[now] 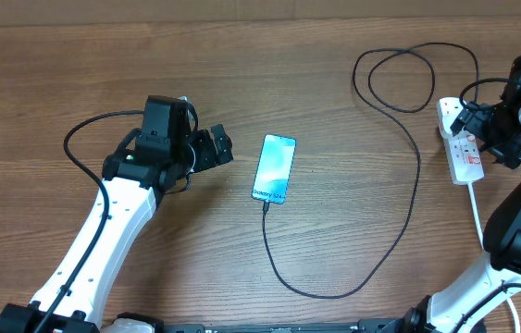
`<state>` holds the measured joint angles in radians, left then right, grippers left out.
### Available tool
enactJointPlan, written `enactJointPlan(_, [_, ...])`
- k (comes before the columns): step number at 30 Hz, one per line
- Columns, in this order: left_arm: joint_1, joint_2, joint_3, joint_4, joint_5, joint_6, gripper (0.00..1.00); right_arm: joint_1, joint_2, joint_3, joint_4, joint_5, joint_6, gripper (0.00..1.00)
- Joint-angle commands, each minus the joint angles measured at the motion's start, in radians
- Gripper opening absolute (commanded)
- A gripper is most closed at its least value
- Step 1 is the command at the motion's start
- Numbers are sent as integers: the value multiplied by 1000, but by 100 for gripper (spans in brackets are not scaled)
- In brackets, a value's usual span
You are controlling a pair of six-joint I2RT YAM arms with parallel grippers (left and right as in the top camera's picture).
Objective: Plug charger to phone and switch on socket
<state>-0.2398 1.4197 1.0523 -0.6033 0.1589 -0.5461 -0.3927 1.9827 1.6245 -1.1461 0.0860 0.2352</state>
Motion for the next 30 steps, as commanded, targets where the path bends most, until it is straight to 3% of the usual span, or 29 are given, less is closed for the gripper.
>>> enactJointPlan(1, [5,-17,9,1,-12,19,100,-2,-30,16,2,9,-1,100])
enactJointPlan(30, [4,23,9,1,-12,19,100,-2,-30,16,2,9,-1,100])
